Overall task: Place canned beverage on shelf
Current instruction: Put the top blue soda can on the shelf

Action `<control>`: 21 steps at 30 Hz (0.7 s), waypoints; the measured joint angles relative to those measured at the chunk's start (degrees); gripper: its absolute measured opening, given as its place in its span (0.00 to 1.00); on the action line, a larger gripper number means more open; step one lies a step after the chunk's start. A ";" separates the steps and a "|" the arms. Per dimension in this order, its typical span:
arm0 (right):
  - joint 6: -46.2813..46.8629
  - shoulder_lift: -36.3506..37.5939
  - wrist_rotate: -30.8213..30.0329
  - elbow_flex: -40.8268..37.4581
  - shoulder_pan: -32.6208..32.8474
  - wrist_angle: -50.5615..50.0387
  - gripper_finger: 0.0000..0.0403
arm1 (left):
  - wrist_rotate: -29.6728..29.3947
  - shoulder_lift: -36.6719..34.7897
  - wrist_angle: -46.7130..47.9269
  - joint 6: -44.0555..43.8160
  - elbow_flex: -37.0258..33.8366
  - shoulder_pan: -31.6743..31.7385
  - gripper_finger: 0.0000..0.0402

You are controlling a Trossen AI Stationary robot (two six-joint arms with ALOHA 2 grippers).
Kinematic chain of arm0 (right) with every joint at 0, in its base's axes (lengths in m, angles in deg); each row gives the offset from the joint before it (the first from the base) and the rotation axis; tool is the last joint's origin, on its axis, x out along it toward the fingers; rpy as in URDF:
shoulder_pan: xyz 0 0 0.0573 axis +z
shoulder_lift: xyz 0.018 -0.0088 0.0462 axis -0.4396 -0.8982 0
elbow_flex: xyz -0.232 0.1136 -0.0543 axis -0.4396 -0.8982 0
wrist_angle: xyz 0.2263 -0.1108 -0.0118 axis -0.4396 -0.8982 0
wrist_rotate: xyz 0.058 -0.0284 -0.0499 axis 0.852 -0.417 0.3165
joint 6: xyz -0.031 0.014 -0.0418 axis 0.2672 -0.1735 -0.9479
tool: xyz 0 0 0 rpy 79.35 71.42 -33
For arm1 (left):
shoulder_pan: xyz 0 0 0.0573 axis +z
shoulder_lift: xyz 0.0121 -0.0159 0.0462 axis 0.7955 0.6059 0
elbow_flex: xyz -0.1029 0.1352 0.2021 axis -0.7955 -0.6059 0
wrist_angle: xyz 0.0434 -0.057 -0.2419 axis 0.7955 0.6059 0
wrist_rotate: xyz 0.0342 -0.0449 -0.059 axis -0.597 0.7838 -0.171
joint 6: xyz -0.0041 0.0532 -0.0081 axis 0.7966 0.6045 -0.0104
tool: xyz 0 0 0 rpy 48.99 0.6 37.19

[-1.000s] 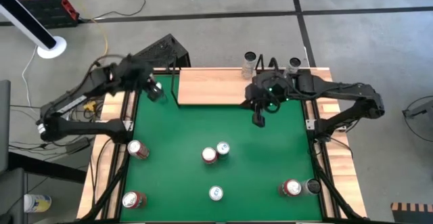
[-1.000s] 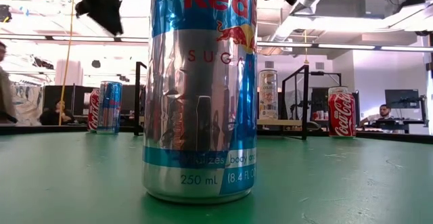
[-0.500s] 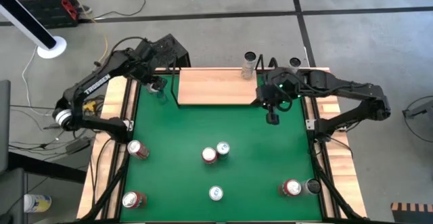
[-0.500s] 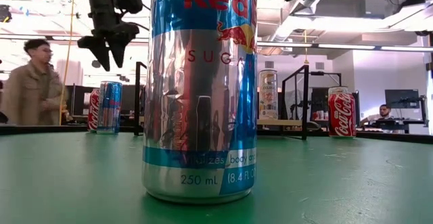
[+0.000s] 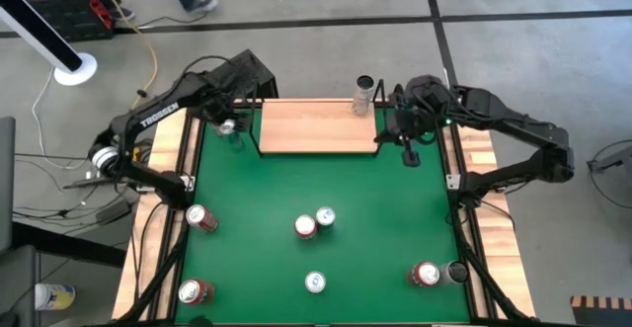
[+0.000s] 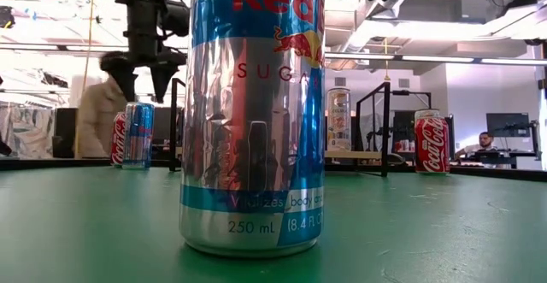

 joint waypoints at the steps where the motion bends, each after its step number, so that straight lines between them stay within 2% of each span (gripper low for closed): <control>1: 0.31 0.00 0.09 -0.01 -0.43 -0.01 0.06 | -0.42 0.75 0.00 -0.05 0.00 -0.27 0.90; 4: 1.21 0.00 0.15 0.00 -1.33 0.44 0.06 | -1.74 3.01 0.00 -0.27 0.00 -0.67 0.91; 12: 2.59 0.00 -0.23 -0.01 -1.37 2.65 0.06 | -0.49 5.79 0.07 0.79 0.18 -0.64 0.89; 21: 5.12 -0.01 -0.51 -0.01 -1.32 4.75 0.06 | -0.11 5.93 3.05 6.45 -0.22 -0.43 0.66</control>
